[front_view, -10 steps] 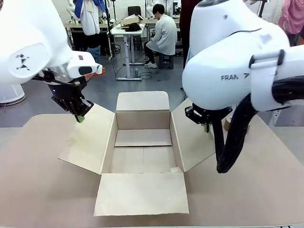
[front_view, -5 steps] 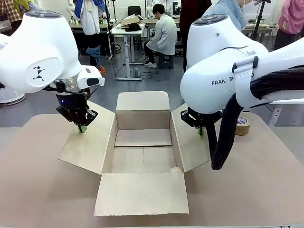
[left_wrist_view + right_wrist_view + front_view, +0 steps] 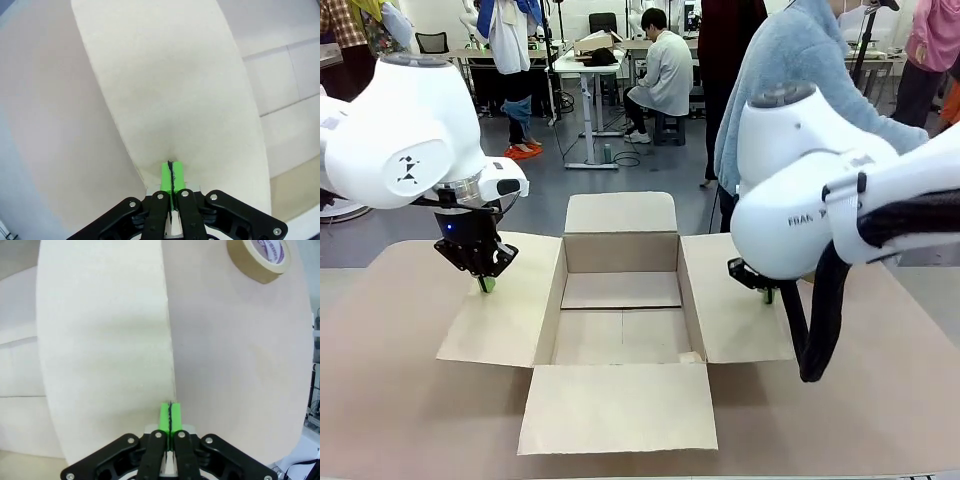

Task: Wrap the clocks to prevent damage.
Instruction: Open the side flaps of the Package Box.

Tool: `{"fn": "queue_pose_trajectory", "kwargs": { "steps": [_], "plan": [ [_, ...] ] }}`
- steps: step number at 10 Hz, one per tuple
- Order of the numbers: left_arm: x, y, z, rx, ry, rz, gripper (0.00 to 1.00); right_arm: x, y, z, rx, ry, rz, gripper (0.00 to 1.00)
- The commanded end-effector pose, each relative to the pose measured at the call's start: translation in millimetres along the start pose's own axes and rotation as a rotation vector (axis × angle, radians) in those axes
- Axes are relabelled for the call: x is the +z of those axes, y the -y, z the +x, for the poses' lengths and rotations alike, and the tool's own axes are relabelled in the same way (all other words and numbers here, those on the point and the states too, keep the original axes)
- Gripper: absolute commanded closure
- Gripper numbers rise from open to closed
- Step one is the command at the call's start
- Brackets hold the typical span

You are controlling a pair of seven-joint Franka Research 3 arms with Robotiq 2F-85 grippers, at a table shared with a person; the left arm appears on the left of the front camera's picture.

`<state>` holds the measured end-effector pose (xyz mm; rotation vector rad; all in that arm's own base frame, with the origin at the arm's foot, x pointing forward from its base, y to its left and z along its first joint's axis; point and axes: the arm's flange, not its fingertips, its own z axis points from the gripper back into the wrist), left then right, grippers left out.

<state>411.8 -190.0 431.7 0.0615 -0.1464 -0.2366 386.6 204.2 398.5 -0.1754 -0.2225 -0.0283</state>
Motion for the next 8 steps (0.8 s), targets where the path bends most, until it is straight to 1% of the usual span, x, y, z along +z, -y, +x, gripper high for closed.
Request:
{"fn": "queue_pose_trajectory", "kwargs": {
  "steps": [1, 2, 4, 7, 8],
  "plan": [
    [-25, -4, 1, 0.061, 0.036, -0.029, 0.99, -31, -8, -4, 0.034, 0.026, 0.028, 0.99],
    [-35, -5, 1, 0.07, 0.037, -0.047, 0.99, -39, -10, -5, 0.045, 0.021, 0.058, 0.99],
    [-47, -4, -1, 0.07, 0.02, -0.077, 0.99, -48, -12, -4, 0.044, 0.007, 0.079, 0.99],
    [-46, -4, 0, 0.068, 0.011, -0.101, 0.99, -37, -8, -4, 0.04, 0.038, 0.112, 0.99],
    [-48, -5, 2, 0.065, 0.002, -0.071, 0.99, -45, -12, -5, 0.032, 0.006, 0.071, 0.99]
  ]
}}
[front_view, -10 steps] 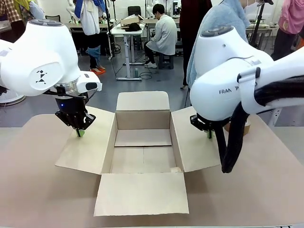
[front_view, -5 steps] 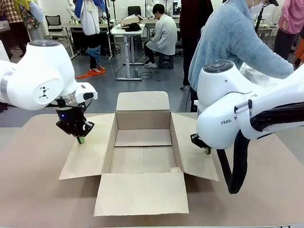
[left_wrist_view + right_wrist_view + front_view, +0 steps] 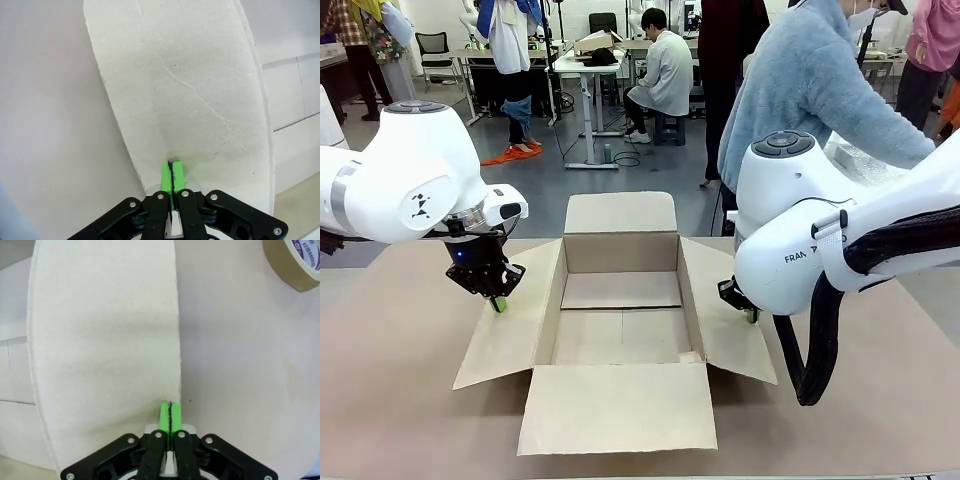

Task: Wrap the clocks to prevent damage.
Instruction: Open the side flaps of the Package Box, then once the human has placed the objects inside and stepped back, release both hands from the side flaps of the Package Box.

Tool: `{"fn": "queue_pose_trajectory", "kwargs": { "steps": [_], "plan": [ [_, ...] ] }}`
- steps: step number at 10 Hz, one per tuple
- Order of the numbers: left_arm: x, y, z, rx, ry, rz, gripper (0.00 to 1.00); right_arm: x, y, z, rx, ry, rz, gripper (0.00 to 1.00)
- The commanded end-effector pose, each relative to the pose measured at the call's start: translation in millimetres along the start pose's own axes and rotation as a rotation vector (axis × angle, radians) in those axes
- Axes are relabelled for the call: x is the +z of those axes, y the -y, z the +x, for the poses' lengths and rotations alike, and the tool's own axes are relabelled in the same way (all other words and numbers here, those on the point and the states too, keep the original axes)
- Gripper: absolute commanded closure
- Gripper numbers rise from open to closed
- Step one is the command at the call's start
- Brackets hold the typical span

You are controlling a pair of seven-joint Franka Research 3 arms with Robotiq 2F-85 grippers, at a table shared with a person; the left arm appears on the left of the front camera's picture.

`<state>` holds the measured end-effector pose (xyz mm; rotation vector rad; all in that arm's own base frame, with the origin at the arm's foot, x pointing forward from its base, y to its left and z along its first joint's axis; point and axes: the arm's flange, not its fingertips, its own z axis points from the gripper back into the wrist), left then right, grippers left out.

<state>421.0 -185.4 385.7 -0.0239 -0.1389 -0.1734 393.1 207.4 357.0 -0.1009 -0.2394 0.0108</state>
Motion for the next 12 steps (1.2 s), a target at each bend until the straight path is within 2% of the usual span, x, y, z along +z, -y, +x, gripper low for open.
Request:
{"fn": "queue_pose_trajectory", "kwargs": {
  "steps": [1, 12],
  "plan": [
    [-0.5, -2.2, 0.3, -0.005, 0.001, 0.009, 0.99, -4.2, -0.9, -2.0, 0.003, -0.013, -0.007, 0.99],
    [-0.5, -2.2, 0.3, -0.005, 0.001, 0.009, 0.99, -4.2, -0.9, -2.0, 0.003, -0.013, -0.007, 0.99]
  ]
}}
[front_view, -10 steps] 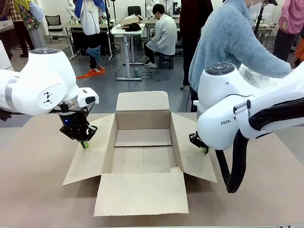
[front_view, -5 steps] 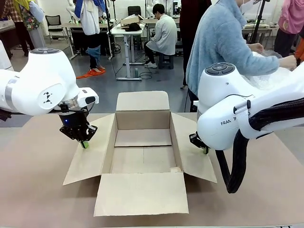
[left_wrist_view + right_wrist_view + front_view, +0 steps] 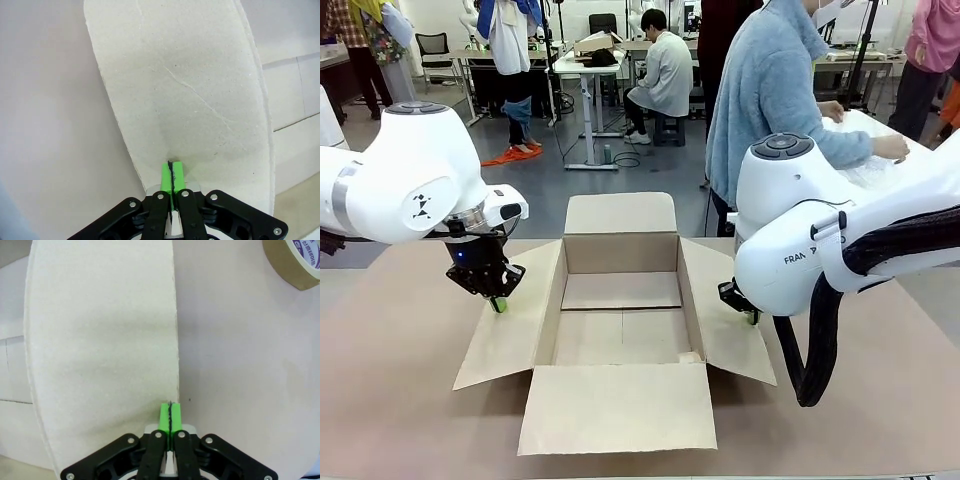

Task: Wrap the clocks to prevent damage.
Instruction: Once the human has placed the objects inside and stepped back, release both hands from the side flaps of the Package Box.

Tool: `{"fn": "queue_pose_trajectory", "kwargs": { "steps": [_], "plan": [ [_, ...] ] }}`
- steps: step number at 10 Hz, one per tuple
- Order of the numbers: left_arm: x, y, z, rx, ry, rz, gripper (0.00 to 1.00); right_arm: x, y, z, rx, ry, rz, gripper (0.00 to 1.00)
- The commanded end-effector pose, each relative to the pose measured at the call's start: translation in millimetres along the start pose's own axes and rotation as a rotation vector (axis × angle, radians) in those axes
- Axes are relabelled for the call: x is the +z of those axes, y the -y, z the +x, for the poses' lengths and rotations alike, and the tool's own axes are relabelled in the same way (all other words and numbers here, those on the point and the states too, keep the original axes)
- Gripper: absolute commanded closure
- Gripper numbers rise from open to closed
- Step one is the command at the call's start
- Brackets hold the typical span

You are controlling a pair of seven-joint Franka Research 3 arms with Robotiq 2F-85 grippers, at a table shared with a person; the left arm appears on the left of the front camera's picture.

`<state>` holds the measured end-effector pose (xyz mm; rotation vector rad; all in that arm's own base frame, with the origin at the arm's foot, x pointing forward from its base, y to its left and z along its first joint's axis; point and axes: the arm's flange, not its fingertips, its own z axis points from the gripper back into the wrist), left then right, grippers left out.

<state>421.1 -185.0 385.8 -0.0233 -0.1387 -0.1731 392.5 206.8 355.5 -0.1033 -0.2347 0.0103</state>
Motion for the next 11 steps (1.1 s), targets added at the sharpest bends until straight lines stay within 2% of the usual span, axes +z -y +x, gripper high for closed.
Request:
{"fn": "queue_pose_trajectory", "kwargs": {
  "steps": [1, 11],
  "plan": [
    [-0.5, -1.7, 0.2, -0.005, 0.002, 0.009, 0.99, -2.8, -1.4, -1.1, 0.003, -0.008, -0.005, 0.99],
    [-0.5, -1.7, 0.2, -0.005, 0.002, 0.009, 0.99, -2.8, -1.4, -1.1, 0.003, -0.008, -0.005, 0.99]
  ]
}}
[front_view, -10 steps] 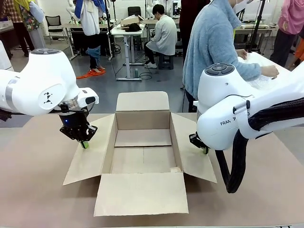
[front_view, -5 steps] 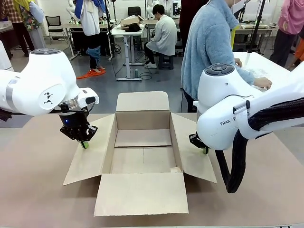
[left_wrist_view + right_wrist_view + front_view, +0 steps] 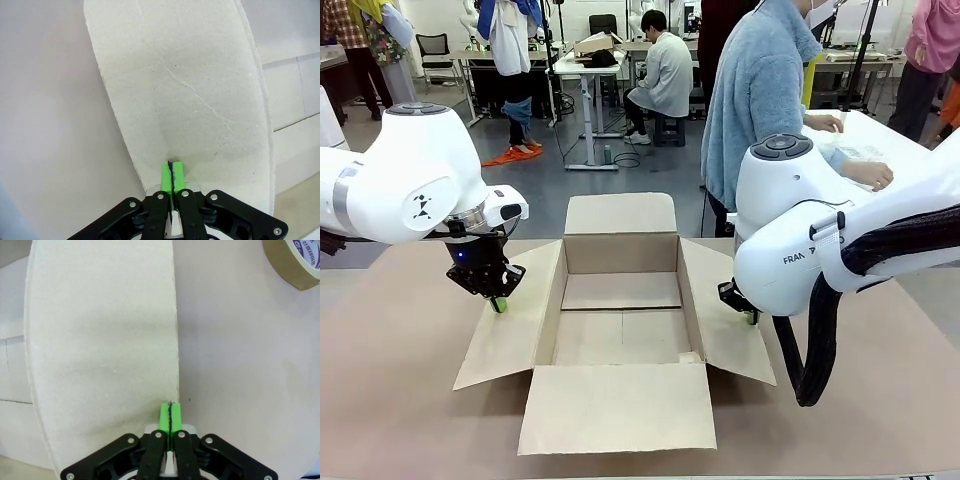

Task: Wrap the clocks to prevent damage.
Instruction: Once the human has placed the objects inside and stepped back, release both hands from the side flaps of the Package Box.

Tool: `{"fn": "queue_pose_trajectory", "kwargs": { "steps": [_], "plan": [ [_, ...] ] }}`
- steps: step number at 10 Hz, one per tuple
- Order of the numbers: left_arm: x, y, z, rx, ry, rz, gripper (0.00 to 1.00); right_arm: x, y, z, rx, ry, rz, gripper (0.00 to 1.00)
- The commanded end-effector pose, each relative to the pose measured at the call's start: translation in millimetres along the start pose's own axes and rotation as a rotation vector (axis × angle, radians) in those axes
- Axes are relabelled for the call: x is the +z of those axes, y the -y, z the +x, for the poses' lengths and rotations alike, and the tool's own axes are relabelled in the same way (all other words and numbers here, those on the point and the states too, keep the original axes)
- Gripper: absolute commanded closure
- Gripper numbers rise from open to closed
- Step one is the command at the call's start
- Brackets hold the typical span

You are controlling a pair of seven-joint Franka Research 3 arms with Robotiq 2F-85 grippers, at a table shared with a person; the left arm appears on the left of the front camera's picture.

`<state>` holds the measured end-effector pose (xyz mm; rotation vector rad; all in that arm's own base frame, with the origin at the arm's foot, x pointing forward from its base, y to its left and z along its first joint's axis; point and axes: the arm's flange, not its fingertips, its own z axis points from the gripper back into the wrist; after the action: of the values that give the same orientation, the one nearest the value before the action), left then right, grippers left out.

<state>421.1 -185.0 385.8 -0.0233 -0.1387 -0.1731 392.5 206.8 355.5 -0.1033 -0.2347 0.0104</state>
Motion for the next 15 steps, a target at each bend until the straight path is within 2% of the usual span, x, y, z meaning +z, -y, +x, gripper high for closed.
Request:
{"fn": "queue_pose_trajectory", "kwargs": {
  "steps": [1, 15],
  "plan": [
    [-0.5, -1.7, 0.2, -0.005, 0.002, 0.009, 0.99, -2.8, -1.4, -1.1, 0.003, -0.008, -0.005, 0.99],
    [-0.5, -1.7, 0.2, -0.005, 0.002, 0.009, 0.99, -2.8, -1.4, -1.1, 0.003, -0.008, -0.005, 0.99]
  ]
}}
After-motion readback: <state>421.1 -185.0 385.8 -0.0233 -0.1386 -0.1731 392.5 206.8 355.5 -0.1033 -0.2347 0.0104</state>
